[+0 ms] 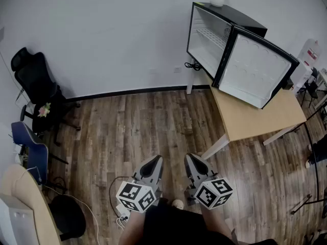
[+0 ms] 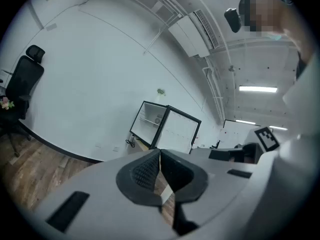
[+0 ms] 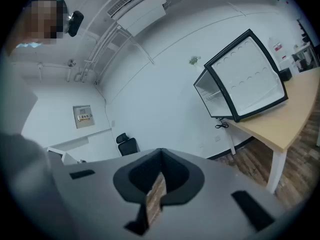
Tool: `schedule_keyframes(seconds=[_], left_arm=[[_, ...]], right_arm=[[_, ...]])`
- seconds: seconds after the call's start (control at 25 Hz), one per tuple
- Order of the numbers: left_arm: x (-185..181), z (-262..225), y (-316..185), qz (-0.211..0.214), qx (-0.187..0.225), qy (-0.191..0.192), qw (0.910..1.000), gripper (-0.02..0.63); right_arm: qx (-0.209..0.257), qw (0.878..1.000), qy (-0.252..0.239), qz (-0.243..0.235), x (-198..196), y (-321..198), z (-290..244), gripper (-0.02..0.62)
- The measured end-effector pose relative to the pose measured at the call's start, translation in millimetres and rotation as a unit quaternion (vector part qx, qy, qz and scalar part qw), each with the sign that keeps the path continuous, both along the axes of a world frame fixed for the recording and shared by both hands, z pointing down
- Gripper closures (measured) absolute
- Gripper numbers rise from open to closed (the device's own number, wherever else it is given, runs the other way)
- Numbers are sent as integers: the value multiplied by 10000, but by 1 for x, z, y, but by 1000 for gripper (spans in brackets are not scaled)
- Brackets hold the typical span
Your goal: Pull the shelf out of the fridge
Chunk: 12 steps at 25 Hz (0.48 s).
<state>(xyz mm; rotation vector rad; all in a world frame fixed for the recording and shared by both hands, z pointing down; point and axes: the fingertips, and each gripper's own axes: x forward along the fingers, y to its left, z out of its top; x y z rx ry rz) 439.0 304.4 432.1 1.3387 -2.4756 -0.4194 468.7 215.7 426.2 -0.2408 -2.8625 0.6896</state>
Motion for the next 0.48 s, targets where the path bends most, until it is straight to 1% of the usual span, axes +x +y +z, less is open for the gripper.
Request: schedule_keyframes(seconds=[0.24,0.4,0.48], left_arm=[[39,11,-7,-104,-173,-111,9997,598],[54,6,-5,-184,-142,-145,9996,598],[57,1,-3,-236,-174,-210,9994,598]], right_arm=[[-129,9999,-62,62,41,-10,12,604],[-387,9991,-45,136,53,-13,14,604],[-385,9992,-97,91,54,-13,8,604]])
